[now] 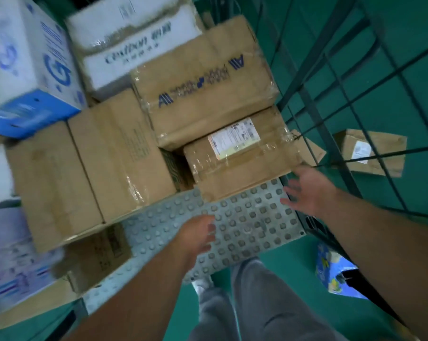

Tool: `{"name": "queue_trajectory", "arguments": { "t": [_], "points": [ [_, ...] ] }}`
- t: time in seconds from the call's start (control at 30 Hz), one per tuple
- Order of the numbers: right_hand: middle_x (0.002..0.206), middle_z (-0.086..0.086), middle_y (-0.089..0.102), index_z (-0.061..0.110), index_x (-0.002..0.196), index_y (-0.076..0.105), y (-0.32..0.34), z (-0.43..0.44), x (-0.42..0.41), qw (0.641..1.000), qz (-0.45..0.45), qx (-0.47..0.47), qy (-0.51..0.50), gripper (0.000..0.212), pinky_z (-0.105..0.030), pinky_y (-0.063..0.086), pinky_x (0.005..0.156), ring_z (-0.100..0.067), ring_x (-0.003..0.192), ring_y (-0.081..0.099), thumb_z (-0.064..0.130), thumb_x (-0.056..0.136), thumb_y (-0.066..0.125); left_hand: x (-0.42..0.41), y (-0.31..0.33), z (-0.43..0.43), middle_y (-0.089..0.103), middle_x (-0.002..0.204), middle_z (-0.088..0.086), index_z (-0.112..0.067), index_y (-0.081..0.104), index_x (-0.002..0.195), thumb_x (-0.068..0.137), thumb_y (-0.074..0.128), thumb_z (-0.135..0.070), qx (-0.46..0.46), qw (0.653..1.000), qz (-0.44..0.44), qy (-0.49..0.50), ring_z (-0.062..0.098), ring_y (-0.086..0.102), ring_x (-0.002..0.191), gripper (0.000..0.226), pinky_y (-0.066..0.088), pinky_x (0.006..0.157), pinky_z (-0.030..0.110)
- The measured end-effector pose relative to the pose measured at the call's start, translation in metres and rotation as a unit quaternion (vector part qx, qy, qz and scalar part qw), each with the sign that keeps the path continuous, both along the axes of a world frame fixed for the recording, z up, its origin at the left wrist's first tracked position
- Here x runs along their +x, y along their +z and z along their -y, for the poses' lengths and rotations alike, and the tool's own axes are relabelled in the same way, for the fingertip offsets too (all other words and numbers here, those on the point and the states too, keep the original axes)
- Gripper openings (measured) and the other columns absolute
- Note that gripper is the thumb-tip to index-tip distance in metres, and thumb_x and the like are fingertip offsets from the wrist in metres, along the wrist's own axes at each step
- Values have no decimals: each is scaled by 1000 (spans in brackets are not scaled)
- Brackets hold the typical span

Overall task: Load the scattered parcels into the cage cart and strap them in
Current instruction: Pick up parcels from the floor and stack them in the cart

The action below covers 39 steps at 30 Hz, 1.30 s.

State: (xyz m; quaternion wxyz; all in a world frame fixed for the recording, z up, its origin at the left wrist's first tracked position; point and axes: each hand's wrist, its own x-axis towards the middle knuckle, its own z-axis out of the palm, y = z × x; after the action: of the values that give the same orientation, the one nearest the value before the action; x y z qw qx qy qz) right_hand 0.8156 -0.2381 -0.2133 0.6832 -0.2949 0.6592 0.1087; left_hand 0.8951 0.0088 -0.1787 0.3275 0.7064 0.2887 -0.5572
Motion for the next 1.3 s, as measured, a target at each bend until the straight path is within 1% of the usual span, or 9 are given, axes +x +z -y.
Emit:
{"name": "queue_trajectory", "arguments": {
  "t": [0.13, 0.23, 0.33, 0.4, 0.53, 0.67, 0.8, 1.0, 1.3],
  "points": [
    [123, -7, 68, 13, 128, 61, 34, -53, -26, 993, -20, 12, 114, 27, -37, 52, 80, -22, 105, 65, 26, 105, 53, -20, 45, -34, 74, 107, 3, -17, 66, 111, 102, 58, -31, 2, 999, 22, -33, 26, 70, 102, 19, 55, 91, 41],
    [113, -10, 71, 12, 123, 64, 65, -96, -57, 973, -2, 0, 231, 28, -35, 50, 79, -22, 103, 66, 29, 104, 54, -34, 78, -54, 75, 104, 2, -17, 66, 111, 102, 60, -33, 0, 999, 22, -25, 24, 70, 96, 19, 54, 78, 36],
    [112, -9, 71, 13, 117, 64, 101, -131, -92, 969, 11, -11, 246, 25, -32, 49, 78, -24, 100, 67, 32, 104, 55, -46, 105, -68, 76, 98, 4, -15, 68, 108, 99, 63, -31, -9, 999, 37, -12, 24, 71, 90, 19, 54, 79, 35],
    [113, -6, 72, 18, 116, 65, 123, -153, -115, 975, 30, -11, 218, 24, -31, 50, 77, -24, 105, 68, 37, 104, 56, -54, 123, -74, 76, 98, 6, -15, 68, 107, 99, 64, -31, -29, 998, 49, -23, 24, 71, 86, 18, 55, 80, 35],
    [110, -5, 73, 18, 117, 64, 159, -195, -161, 986, 33, -52, 153, 21, -28, 46, 72, -19, 92, 66, 32, 105, 54, -78, 152, -91, 75, 105, 7, -17, 67, 107, 102, 60, -30, -94, 987, 65, -113, 21, 68, 85, 16, 52, 74, 33],
    [97, -3, 67, 20, 101, 61, 196, -247, -222, 994, 26, -97, 47, 11, -26, 38, 66, -16, 80, 58, 27, 104, 53, -114, 170, -113, 73, 108, 10, -14, 67, 111, 103, 58, -27, -157, 962, 87, -205, 23, 66, 87, 17, 50, 74, 36],
    [98, -2, 66, 20, 101, 61, 218, -303, -288, 992, 27, -109, -65, 8, -26, 37, 65, -15, 78, 58, 26, 103, 55, -162, 188, -132, 74, 101, 6, -15, 69, 109, 103, 57, -28, -193, 931, 81, -298, 24, 68, 88, 18, 48, 77, 36],
    [115, -6, 72, 16, 119, 61, 223, -368, -390, 964, -6, -126, -232, 23, -29, 45, 72, -17, 86, 64, 30, 101, 56, -238, 208, -144, 74, 100, 4, -18, 69, 110, 104, 53, -26, -230, 856, 61, -458, 21, 67, 86, 19, 48, 78, 34],
    [118, -5, 70, 16, 123, 59, 236, -447, -528, 897, -23, -143, -417, 26, -32, 45, 78, -17, 90, 63, 32, 104, 52, -373, 219, -121, 75, 103, 5, -18, 69, 110, 102, 57, -28, -265, 748, 37, -607, 21, 68, 85, 18, 48, 68, 30]
  ]
}}
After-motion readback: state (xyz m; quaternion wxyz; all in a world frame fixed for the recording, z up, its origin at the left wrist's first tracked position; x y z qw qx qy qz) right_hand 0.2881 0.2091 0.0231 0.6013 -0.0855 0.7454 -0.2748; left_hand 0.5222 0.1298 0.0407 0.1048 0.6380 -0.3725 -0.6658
